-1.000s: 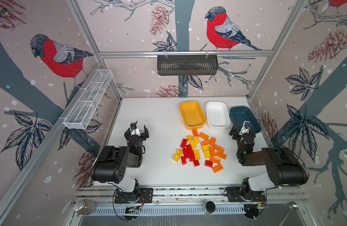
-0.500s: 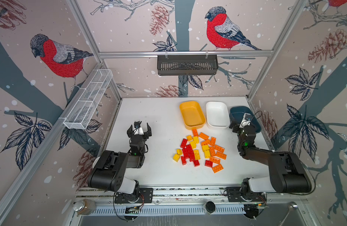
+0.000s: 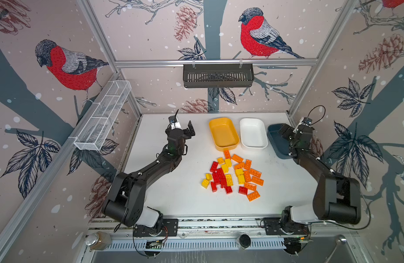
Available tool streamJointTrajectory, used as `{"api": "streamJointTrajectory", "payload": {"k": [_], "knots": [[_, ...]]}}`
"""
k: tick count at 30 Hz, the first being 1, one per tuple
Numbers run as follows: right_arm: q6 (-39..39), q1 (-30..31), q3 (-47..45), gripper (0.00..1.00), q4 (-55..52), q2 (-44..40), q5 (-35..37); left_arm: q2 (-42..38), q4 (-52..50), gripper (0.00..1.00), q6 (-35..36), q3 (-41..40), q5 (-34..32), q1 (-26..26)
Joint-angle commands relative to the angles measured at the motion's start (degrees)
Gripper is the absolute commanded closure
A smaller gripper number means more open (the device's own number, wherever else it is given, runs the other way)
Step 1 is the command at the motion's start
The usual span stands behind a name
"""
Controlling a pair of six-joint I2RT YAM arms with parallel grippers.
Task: Sort the legos into containers by color
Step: Move the container to the top-center of the table.
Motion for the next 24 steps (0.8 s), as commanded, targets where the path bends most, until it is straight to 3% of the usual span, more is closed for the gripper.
{"api": "streamJointTrajectory", "payload": {"k": [1,6,8,12,24], "knots": [[0.6,-1.2,7.1,0.01,-13.2,6.0,-8.9,4.9,-16.2,0.03,-12.5,6.4,11.0,-0.3],[-6.0,0.2,21.6,0.01,-27.1,19.6,-18.9,12.7,-18.6,0.03,-15.3,14.2,23.6,-1.5],[-8.5,2.1,26.3,0.01,-31.2,23.9,-20.5,15.6,-20.5,0.03,-14.9,17.8,25.7,-2.9],[-9.3,7.0,32.7,0.01,-34.2,30.0,-11.7,22.7,-27.3,0.03,-12.5,26.9,25.0,-6.3],[-9.2,19.2,46.3,0.04,-39.4,39.6,-5.7,37.3,-44.3,0.03,-11.2,45.9,12.7,-7.2]]}}
